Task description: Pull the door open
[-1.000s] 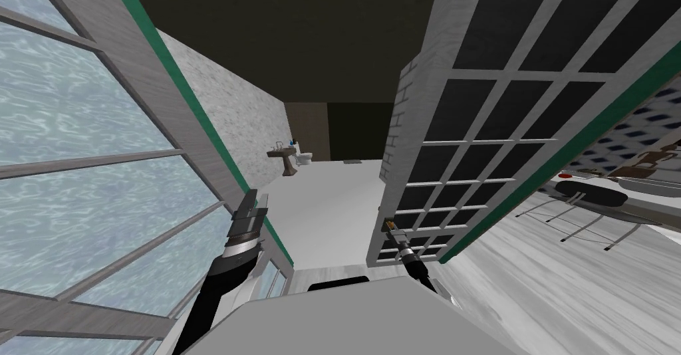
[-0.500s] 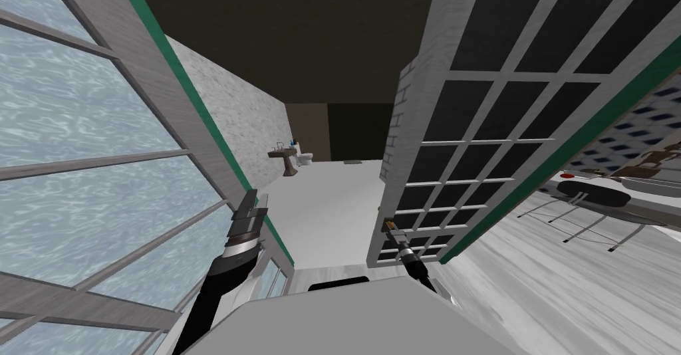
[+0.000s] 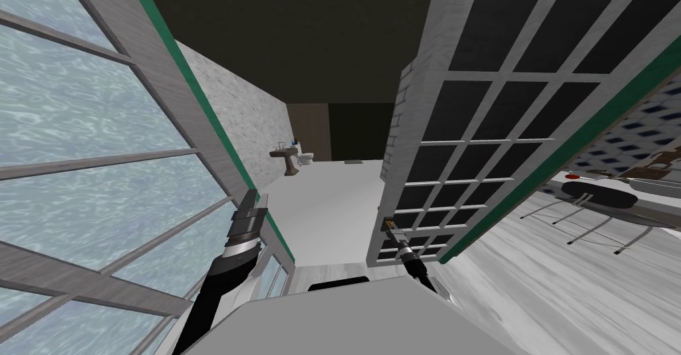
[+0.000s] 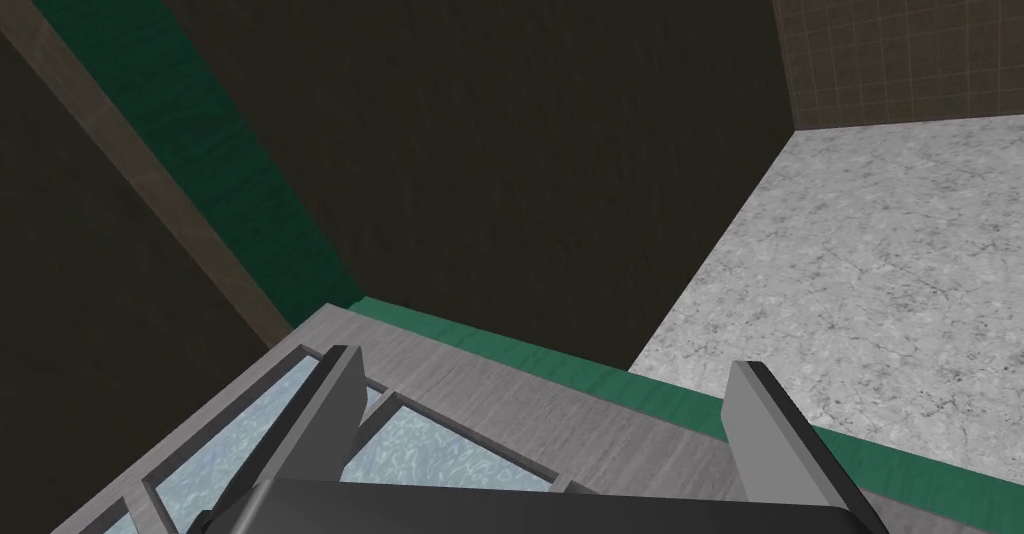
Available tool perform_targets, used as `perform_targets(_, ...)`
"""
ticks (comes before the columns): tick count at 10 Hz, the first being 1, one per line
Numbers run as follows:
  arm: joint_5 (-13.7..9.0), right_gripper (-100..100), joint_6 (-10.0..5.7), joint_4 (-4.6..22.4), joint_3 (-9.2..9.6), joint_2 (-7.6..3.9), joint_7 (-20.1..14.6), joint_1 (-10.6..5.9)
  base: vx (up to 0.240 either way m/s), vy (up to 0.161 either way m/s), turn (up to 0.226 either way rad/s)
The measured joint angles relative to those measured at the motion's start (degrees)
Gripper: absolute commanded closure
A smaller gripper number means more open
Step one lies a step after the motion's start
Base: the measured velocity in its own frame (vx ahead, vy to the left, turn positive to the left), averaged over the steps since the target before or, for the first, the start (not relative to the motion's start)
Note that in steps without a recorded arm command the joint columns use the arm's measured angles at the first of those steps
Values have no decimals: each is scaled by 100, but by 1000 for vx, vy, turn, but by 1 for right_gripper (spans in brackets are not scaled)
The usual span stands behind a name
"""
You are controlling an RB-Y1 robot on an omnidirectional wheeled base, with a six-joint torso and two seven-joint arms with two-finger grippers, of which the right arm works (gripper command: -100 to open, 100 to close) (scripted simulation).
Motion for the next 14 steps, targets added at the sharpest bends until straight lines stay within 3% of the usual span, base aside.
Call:
perform_targets(7,-301,100,18,45,223,-56,-861,-63,-34,-12,19)
perform_targets(14,-681,100,9,108,500,-138,-1958,-132,-36,-13,24)
